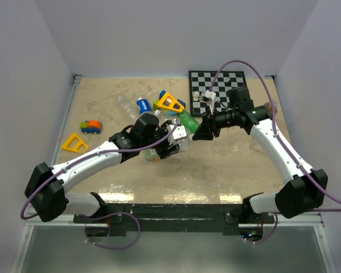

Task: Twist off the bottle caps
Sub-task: Unscrew the bottle cap from the plastic bottle.

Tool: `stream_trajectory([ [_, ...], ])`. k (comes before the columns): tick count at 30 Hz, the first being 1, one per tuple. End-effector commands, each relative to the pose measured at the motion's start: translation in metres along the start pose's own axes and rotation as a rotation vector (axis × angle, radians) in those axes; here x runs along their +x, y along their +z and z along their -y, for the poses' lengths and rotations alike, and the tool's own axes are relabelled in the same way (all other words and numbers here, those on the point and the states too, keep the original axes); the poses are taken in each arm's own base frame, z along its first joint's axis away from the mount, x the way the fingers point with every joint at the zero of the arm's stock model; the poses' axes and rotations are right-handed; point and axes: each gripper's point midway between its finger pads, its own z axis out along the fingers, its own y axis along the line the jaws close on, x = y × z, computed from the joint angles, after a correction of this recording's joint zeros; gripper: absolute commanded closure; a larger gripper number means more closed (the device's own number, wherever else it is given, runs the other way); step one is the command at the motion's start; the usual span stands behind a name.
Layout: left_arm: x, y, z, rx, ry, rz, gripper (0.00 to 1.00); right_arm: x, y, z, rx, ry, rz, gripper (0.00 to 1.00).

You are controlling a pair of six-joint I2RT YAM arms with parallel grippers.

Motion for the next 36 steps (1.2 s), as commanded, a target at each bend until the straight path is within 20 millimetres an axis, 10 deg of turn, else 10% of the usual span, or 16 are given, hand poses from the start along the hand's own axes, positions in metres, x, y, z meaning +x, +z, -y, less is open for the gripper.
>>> stream_trajectory([
  [1, -0.024, -0.009, -0.006, -0.032, 0.016, 0.073, 0.94, 0.006, 0.003, -0.004, -0.029, 0.000, -0.016, 0.65],
  [12, -0.026, -0.009, -0.005, -0.028, 0.017, 0.077, 0.94, 0.006, 0.003, -0.004, -0.029, -0.013, -0.022, 0.53],
  [21, -0.029, -0.012, -0.002, -0.010, 0.027, 0.091, 0.95, 0.015, 0.001, -0.013, -0.111, -0.165, -0.082, 1.00],
  [36, -0.033, -0.016, 0.017, 0.089, 0.054, 0.128, 0.95, -0.014, -0.030, -0.006, -0.016, -1.416, -0.127, 1.00],
])
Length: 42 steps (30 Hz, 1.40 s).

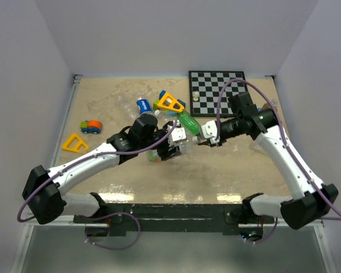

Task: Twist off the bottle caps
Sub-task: Unscrew the bottle cap from the plastic bottle.

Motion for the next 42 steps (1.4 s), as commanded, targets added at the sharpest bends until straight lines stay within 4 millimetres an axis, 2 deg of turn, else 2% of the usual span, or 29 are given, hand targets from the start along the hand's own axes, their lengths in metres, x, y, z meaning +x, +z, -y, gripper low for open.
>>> stream_trajectory([
  [1, -0.020, -0.011, 0.006, 0.028, 0.039, 0.069, 0.95, -0.004, -0.019, 0.025, 0.104, -0.428, -0.089, 1.00],
  [5, -0.022, -0.011, 0.006, 0.031, 0.039, 0.075, 0.95, -0.011, -0.015, 0.020, 0.120, -0.399, -0.032, 1.00],
  [10, -0.024, -0.011, 0.007, 0.039, 0.038, 0.080, 0.95, -0.010, -0.011, 0.008, 0.117, -0.350, 0.001, 1.00],
  [13, -0.024, -0.011, 0.008, 0.046, 0.036, 0.082, 0.94, -0.010, -0.010, 0.004, 0.120, -0.327, 0.015, 0.94],
  [15, -0.025, -0.010, 0.008, 0.048, 0.038, 0.086, 0.94, -0.011, -0.011, 0.003, 0.126, -0.307, 0.027, 0.84],
  [18, -0.024, -0.009, 0.009, 0.054, 0.033, 0.088, 0.94, -0.014, -0.017, 0.004, 0.144, -0.267, 0.039, 0.62],
  [21, -0.022, -0.007, 0.009, 0.058, 0.026, 0.075, 0.94, -0.016, -0.022, 0.004, 0.157, -0.213, 0.044, 0.33],
  [23, -0.023, -0.008, 0.008, 0.048, 0.026, 0.074, 0.94, -0.016, -0.024, 0.003, 0.161, -0.191, 0.046, 0.21],
  [26, -0.022, -0.009, 0.006, 0.034, 0.027, 0.071, 0.94, -0.023, -0.029, 0.001, 0.168, -0.127, 0.050, 0.11],
  [31, -0.014, -0.004, 0.001, 0.017, 0.009, 0.043, 0.95, -0.041, -0.040, 0.004, 0.213, 0.033, 0.090, 0.09],
  [34, -0.013, -0.002, -0.005, -0.019, -0.002, 0.033, 0.96, -0.051, -0.043, 0.023, 0.302, 0.306, 0.161, 0.11],
  [35, -0.012, -0.002, -0.008, -0.036, -0.013, 0.027, 0.97, -0.053, -0.042, 0.023, 0.306, 0.397, 0.179, 0.12],
  [37, -0.011, -0.002, -0.012, -0.059, -0.024, 0.022, 0.98, -0.052, -0.036, 0.023, 0.314, 0.641, 0.220, 0.16],
  [42, -0.009, -0.001, -0.018, -0.088, -0.047, 0.007, 0.98, -0.035, -0.024, 0.025, 0.315, 0.854, 0.212, 0.17],
])
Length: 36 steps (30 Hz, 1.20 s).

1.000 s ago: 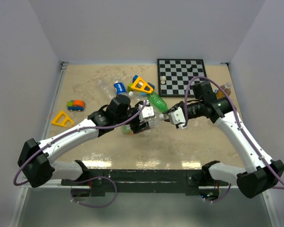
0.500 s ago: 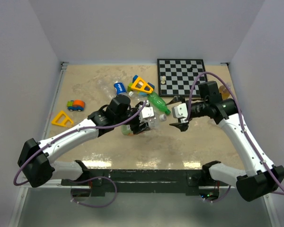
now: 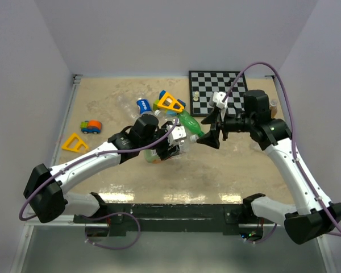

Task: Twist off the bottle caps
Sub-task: Unscrew the bottle cap from the plastic bottle.

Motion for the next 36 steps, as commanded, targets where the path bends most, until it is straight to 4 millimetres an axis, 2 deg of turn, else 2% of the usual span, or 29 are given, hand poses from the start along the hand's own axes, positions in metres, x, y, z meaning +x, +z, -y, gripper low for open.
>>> stream_trajectory([
  [1, -0.017, -0.002, -0.014, -0.061, -0.014, 0.038, 0.98, 0.002, 0.010, 0.007, 0.045, 0.318, 0.012, 0.17],
  [4, -0.018, -0.003, -0.013, -0.058, -0.016, 0.040, 0.98, 0.010, 0.017, 0.004, -0.002, 0.348, 0.004, 0.17],
  [9, -0.020, -0.003, -0.014, -0.064, -0.017, 0.042, 0.98, 0.023, 0.025, 0.017, 0.041, 0.380, -0.028, 0.20],
  [18, -0.020, -0.004, -0.015, -0.069, -0.023, 0.044, 0.98, 0.038, 0.036, 0.018, 0.020, 0.428, -0.070, 0.31],
  [20, -0.020, -0.003, -0.015, -0.069, -0.022, 0.043, 0.98, 0.039, 0.038, 0.017, 0.008, 0.432, -0.075, 0.37],
  [25, -0.020, -0.003, -0.015, -0.070, -0.023, 0.040, 0.98, 0.036, 0.039, 0.010, -0.039, 0.419, -0.073, 0.63],
  [27, -0.021, -0.004, -0.016, -0.073, -0.022, 0.045, 0.98, 0.037, 0.038, 0.006, -0.060, 0.406, -0.079, 0.67],
  [29, -0.021, -0.004, -0.016, -0.074, -0.021, 0.043, 0.99, 0.037, 0.037, 0.003, -0.075, 0.382, -0.083, 0.76],
  [30, -0.020, -0.005, -0.016, -0.073, -0.020, 0.042, 0.98, 0.036, 0.036, 0.003, -0.085, 0.366, -0.085, 0.85],
  [31, -0.021, -0.005, -0.016, -0.076, -0.016, 0.042, 0.99, 0.036, 0.035, 0.001, -0.098, 0.346, -0.090, 1.00],
  [33, -0.020, -0.005, -0.016, -0.073, -0.014, 0.040, 0.99, 0.036, 0.033, -0.003, -0.147, 0.260, -0.100, 1.00],
  [36, -0.022, -0.006, -0.014, -0.063, -0.011, 0.047, 0.99, 0.051, 0.027, -0.013, -0.281, 0.035, -0.156, 1.00],
])
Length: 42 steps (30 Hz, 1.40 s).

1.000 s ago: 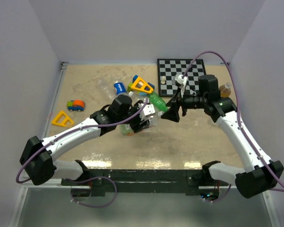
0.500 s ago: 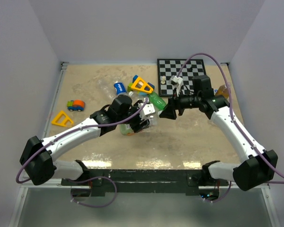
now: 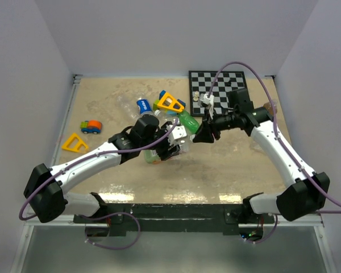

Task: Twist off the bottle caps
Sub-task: Unscrew the bottle cap from the plastic bottle.

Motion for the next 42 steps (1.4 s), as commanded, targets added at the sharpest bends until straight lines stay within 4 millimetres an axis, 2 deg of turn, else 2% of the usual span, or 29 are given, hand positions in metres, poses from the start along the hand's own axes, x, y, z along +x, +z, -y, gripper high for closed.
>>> stream_trajectory([
  [1, -0.025, -0.005, -0.008, -0.022, 0.015, 0.066, 0.99, 0.012, -0.012, -0.024, -0.226, -0.444, -0.098, 1.00],
  [3, -0.026, -0.005, -0.006, -0.013, 0.019, 0.072, 0.99, 0.008, -0.008, -0.009, -0.206, -0.525, -0.123, 1.00],
  [6, -0.026, -0.005, -0.005, -0.003, 0.021, 0.073, 0.98, 0.005, -0.010, 0.009, -0.176, -0.840, -0.155, 1.00],
  [9, -0.026, -0.006, -0.004, -0.002, 0.026, 0.073, 0.98, 0.000, -0.014, 0.014, -0.164, -1.146, -0.149, 1.00],
  [11, -0.026, -0.007, -0.004, -0.004, 0.028, 0.074, 0.98, -0.017, -0.017, 0.021, -0.088, -1.305, -0.129, 1.00],
  [13, -0.027, -0.008, -0.005, -0.007, 0.029, 0.078, 0.98, -0.025, -0.020, 0.024, -0.048, -1.349, -0.125, 1.00],
  [17, -0.028, -0.008, -0.004, -0.001, 0.030, 0.080, 0.99, -0.026, -0.019, 0.018, -0.050, -1.324, -0.089, 1.00],
  [21, -0.029, -0.008, -0.003, 0.004, 0.032, 0.085, 0.99, -0.017, -0.014, 0.006, -0.097, -1.243, -0.037, 0.91],
  [25, -0.029, -0.008, -0.003, 0.005, 0.031, 0.084, 0.99, -0.017, -0.015, -0.004, -0.100, -1.130, -0.003, 0.66],
  [27, -0.029, -0.008, -0.003, 0.006, 0.032, 0.086, 0.98, -0.021, -0.018, -0.006, -0.090, -1.080, 0.002, 0.50],
  [31, -0.030, -0.009, -0.002, 0.009, 0.032, 0.087, 0.99, -0.032, -0.025, -0.010, -0.055, -0.971, 0.005, 0.34],
  [34, -0.030, -0.008, -0.002, 0.009, 0.034, 0.087, 0.98, -0.035, -0.033, -0.015, -0.032, -0.908, -0.004, 0.28],
  [37, -0.031, -0.010, -0.002, 0.006, 0.034, 0.090, 0.98, -0.041, -0.040, -0.020, 0.010, -0.820, 0.006, 0.28],
  [40, -0.032, -0.011, -0.003, 0.002, 0.036, 0.094, 0.98, -0.052, -0.047, -0.017, 0.108, -0.665, 0.043, 0.28],
  [42, -0.032, -0.011, -0.003, 0.003, 0.035, 0.094, 0.98, -0.065, -0.053, -0.011, 0.213, -0.490, 0.115, 0.30],
])
